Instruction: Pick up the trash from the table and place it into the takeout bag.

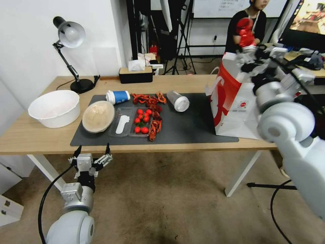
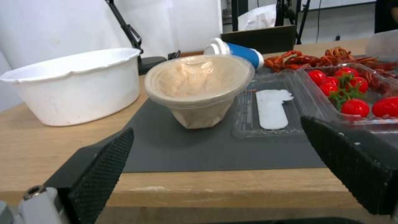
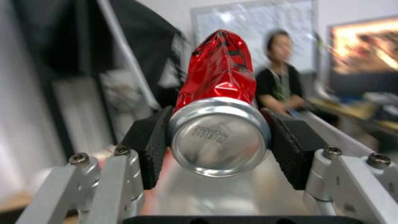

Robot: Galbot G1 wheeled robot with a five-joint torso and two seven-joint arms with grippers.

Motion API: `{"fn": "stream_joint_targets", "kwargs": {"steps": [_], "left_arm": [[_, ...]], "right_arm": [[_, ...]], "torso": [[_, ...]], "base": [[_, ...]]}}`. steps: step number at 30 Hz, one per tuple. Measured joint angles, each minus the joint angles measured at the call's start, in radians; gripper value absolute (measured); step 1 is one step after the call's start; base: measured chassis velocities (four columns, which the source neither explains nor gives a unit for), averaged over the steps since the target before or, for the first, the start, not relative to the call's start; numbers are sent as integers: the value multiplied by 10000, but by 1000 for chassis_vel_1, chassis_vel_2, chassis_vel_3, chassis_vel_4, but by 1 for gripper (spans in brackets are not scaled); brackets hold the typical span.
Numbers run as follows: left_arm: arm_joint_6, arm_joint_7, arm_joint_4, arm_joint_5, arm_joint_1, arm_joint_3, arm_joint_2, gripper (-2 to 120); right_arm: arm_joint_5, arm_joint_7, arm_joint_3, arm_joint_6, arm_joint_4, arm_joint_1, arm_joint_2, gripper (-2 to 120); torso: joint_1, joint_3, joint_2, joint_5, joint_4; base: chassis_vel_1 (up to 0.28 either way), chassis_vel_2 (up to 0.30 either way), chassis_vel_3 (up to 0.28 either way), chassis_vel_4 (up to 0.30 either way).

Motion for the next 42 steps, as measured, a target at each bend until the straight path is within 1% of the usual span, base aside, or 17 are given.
{"fn": "stream_joint_targets", "kwargs": {"steps": [5, 10, 19, 20, 21, 24, 26, 27, 28, 30, 34, 35, 36, 37, 38, 39, 42], "left_arm": [[-108, 1, -13, 6, 45, -13, -1, 100], [-139, 1, -27, 15, 72, -32, -4, 100], [-143, 7, -46, 36, 71, -17, -12, 100], [-143, 8, -46, 42, 71, -3, -16, 100], [-143, 8, -46, 42, 71, -3, -16, 100], [-143, 10, -42, 48, 67, 6, -18, 100], [-143, 11, -41, 48, 66, 6, -17, 100], [-143, 11, -41, 49, 63, 5, -13, 100], [-143, 11, -36, 48, 59, 4, -11, 100], [-143, 11, -33, 48, 57, 3, -9, 100], [-143, 11, -6, 37, 42, -14, 22, 100], [-143, 11, -6, 37, 42, -14, 22, 100], [-142, 11, 15, 24, 34, -29, 44, 100], [-143, 11, 29, 18, 26, -35, 52, 100], [-143, 11, 80, 5, -11, -55, 62, 100], [-143, 11, 80, 5, -11, -55, 62, 100], [-151, 5, 166, -12, -37, -83, 86, 100]], "right_arm": [[248, 904, -44, -940, -323, -23, 183, 53], [336, 1150, -68, -1290, -338, -30, 311, 55], [349, 1166, -14, -1323, -305, -76, 276, 90], [359, 1021, 21, -1073, -302, -71, 263, 95], [359, 1021, 21, -1073, -302, -71, 263, 95], [534, -345, 137, 563, -72, -22, 196, 100], [625, -716, 165, 917, 30, -34, 169, 100], [805, -1604, 215, 1676, 314, -154, 86, 100], [852, -2072, 229, 2012, 491, -286, 25, 100], [868, -2381, 234, 2218, 624, -419, -18, 100], [293, -4823, 336, 3533, 1369, -1857, -251, 100], [293, -4823, 336, 3533, 1369, -1857, -251, 100], [-120, -5660, 364, 4034, 1612, -2534, -336, 100], [-293, -5907, 335, 4198, 1722, -2814, -366, 100], [-909, -6606, 214, 4658, 2066, -3650, -387, 100], [-909, -6606, 214, 4658, 2066, -3650, -387, 100], [-2736, -7207, 139, 5238, 2526, -5332, -208, 100]], "torso": [[1, 1, 0, 0, 1], [0, 0, 1, -5, 2], [1, 0, 0, -1, 2], [0, 0, 0, 0, -1], [0, 0, 0, 0, -1], [0, 0, 0, -2, 3], [1, 0, 0, -4, 3], [1, -1, 0, -6, 4], [0, -1, 1, -5, 3], [0, -2, 0, -5, 3], [0, -2, 0, -2, 2], [0, -2, 0, -2, 2], [0, -2, 0, -2, 1], [1, -2, 1, -2, 1], [0, -2, 0, 0, -2], [0, -2, 0, 0, -2], [0, -2, 1, -3, 2]], "base": [[0, 0, 0, 0], [0, 0, 0, 0], [0, 0, 0, 0], [0, 0, 0, 0], [0, 0, 0, 0], [0, 0, 0, 0], [0, 0, 0, 0], [0, 0, 0, 0], [0, 0, 0, 0], [0, 0, 0, 0], [0, 0, 0, 0], [0, 0, 0, 0], [0, 0, 0, 0], [0, 0, 0, 0], [0, 0, 0, 0], [0, 0, 0, 0], [0, 0, 0, 0]]}}
